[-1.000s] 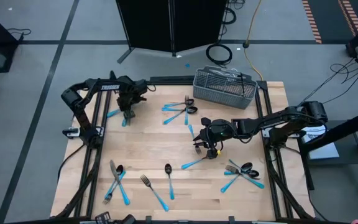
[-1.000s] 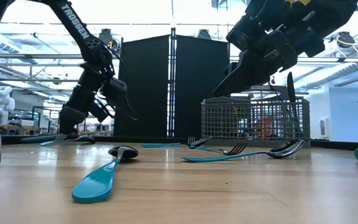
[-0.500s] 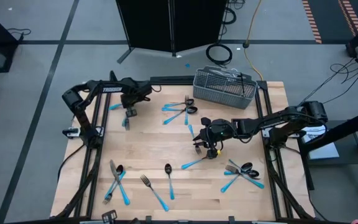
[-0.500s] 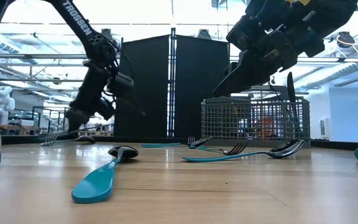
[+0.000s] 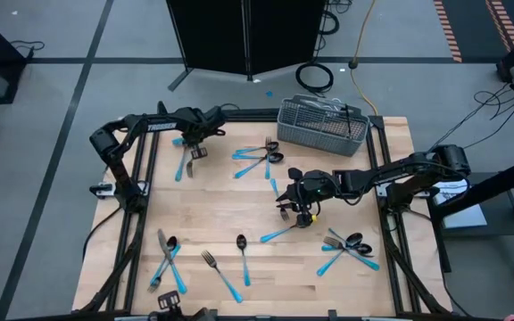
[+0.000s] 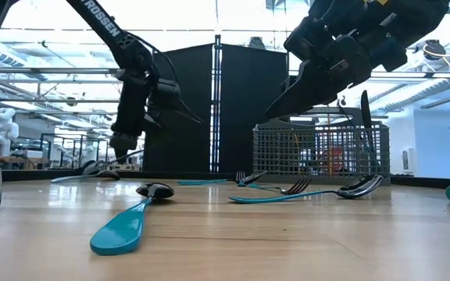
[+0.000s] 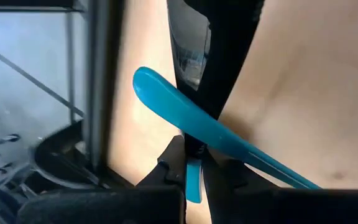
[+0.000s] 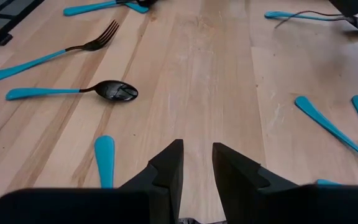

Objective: Sort silverware
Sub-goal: Put the blue knife into the right of the blue utensil organizer

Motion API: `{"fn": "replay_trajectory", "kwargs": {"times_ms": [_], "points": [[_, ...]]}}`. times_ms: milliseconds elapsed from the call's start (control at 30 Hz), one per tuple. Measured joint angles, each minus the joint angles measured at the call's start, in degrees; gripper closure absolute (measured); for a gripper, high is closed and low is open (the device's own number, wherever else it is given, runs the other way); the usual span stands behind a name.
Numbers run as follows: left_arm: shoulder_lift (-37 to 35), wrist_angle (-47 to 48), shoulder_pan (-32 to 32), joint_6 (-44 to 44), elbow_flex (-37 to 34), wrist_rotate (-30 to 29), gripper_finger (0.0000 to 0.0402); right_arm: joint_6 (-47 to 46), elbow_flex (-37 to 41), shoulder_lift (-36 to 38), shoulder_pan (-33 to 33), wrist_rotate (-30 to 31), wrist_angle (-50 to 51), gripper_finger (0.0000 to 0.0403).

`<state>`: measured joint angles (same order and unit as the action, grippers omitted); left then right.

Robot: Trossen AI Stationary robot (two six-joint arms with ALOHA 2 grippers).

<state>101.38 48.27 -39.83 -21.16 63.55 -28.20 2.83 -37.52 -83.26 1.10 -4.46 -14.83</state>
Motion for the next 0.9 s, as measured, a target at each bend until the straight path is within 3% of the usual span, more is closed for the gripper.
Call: {"fn": "replay_trajectory", "kwargs": {"times_ms": [200,500,900], "points": [[0.00,-4.49,0.79,-2.20,0.02,-1.78,0.0379,-0.04,0.00,0.00,0.00,-0.01,0.02,0.0324],[-0.07,-3.91,5.82,-3.35,-0.21,-8.62,0.0379,-0.02,0.00,0.00,0.00,0.14,0.04,0.0324],[-0.09,-3.78,9.32,-8.16,-0.24,-33.55,0.0379,0.37,0.00,0.00,-0.02,0.25,0.09,0.0324]]}}
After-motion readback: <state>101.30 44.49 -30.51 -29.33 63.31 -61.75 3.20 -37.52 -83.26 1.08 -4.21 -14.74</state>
